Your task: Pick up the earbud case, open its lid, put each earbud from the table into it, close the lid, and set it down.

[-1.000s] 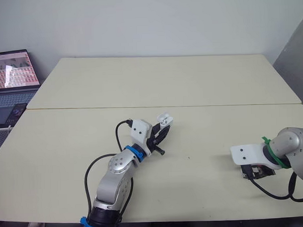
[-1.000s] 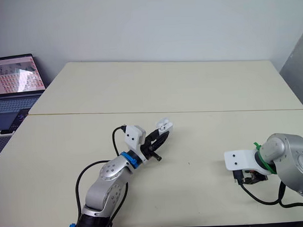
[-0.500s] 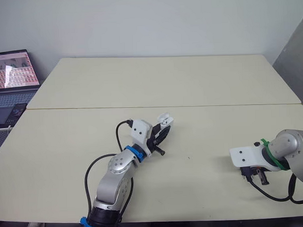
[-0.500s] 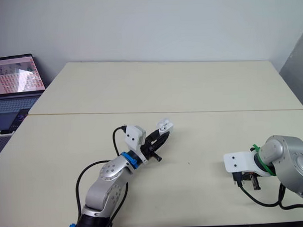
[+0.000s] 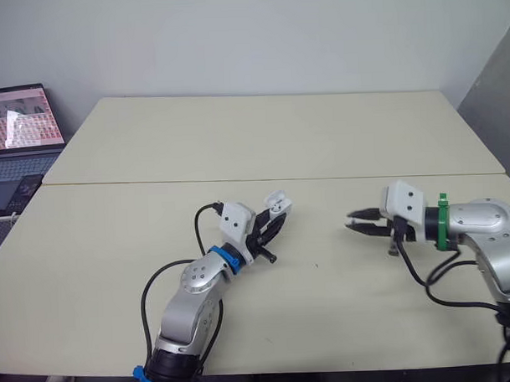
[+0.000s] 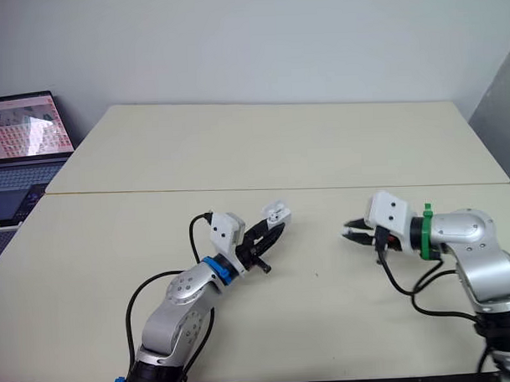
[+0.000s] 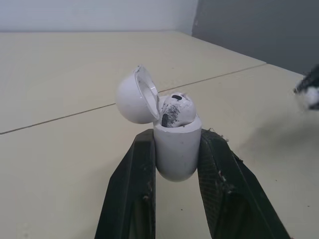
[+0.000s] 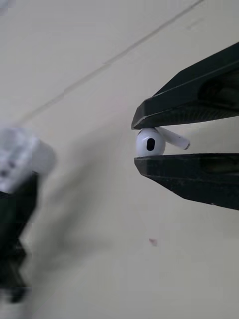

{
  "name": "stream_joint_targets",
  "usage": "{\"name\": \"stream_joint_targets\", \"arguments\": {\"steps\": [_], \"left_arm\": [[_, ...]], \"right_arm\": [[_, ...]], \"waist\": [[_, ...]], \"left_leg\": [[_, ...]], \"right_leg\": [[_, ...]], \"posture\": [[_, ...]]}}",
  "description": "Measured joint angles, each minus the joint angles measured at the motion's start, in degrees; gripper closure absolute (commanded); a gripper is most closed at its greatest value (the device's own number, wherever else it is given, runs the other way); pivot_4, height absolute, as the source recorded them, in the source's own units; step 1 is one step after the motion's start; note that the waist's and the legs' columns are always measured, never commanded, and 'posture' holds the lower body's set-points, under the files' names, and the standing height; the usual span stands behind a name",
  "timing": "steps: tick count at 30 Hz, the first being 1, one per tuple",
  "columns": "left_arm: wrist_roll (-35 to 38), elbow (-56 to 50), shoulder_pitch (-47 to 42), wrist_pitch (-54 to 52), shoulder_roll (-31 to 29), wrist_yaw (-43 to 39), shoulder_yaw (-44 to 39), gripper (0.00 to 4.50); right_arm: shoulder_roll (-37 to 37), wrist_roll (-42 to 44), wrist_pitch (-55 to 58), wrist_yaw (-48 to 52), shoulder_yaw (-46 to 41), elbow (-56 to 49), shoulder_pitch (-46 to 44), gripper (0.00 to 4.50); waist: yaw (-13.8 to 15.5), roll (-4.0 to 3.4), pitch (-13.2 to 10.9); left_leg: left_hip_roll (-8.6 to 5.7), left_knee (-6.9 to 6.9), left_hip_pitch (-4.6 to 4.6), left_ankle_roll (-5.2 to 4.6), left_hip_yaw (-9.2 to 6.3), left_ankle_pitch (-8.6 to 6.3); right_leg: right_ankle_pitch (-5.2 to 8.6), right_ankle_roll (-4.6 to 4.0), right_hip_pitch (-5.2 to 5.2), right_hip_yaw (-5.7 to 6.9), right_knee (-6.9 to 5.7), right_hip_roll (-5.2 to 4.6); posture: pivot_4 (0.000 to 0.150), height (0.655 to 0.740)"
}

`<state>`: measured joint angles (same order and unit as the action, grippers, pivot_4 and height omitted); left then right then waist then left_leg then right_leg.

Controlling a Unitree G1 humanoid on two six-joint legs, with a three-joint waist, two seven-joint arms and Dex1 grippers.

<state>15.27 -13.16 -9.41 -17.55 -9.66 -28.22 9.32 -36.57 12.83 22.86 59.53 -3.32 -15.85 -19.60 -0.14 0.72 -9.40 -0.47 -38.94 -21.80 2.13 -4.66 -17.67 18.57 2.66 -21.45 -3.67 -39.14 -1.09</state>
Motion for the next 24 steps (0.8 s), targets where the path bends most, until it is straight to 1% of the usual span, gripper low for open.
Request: {"name": "stream_joint_targets", "arguments": {"steps": [4,7,12,17,24], "left_arm": [[0.39,-0.05,-0.04,-0.21,-0.16,-0.4,0.03,3.71],[1.41,-0.54,-0.09,-0.75,0.19,-0.71,-0.02,3.71],[2.82,-1.94,-0.15,-0.86,0.63,-0.8,-0.67,3.71],[6.33,-4.33,0.34,-1.11,0.47,-2.39,-1.29,3.71],[7.28,-4.8,0.64,-1.19,-0.54,-2.72,-1.23,3.71]], "right_arm": [[9.84,5.84,0.36,-8.23,-2.59,-0.97,-2.28,4.12],[14.29,7.74,0.6,-12.93,-2.19,-2.29,-3.01,4.12],[17.9,7.97,0.55,-17.55,1.43,-2.42,-3.01,4.12],[19.89,5.3,-1.84,-19.9,7.05,-2.49,-1.03,4.12],[21.71,3.36,-5.09,-23.01,9.03,-1.13,-1.09,4.12]], "waist": [[-0.06,-0.01,0.01],[-0.1,-0.02,0.01],[-0.25,-0.03,0.02],[-0.36,-0.04,0.02],[-0.45,-0.04,0.02]], "left_leg": [[0.01,0.0,-0.01,0.01,-0.01,0.0],[0.0,0.0,-0.02,0.01,-0.03,0.0],[0.0,0.0,-0.02,0.01,0.01,0.0],[0.0,0.01,-0.02,0.02,0.05,0.01],[0.0,0.02,-0.01,0.01,0.04,0.01]], "right_leg": [[0.0,0.0,-0.04,-0.01,-0.05,0.0],[0.0,0.0,-0.04,-0.01,-0.04,0.0],[0.0,0.0,-0.11,0.0,-0.09,0.0],[0.0,0.0,-0.13,-0.01,-0.1,0.0],[0.0,0.0,-0.15,0.02,-0.12,0.01]], "posture": [[0.15,0.74],[0.15,0.74],[0.15,0.74],[0.15,0.74],[0.15,0.74]]}}
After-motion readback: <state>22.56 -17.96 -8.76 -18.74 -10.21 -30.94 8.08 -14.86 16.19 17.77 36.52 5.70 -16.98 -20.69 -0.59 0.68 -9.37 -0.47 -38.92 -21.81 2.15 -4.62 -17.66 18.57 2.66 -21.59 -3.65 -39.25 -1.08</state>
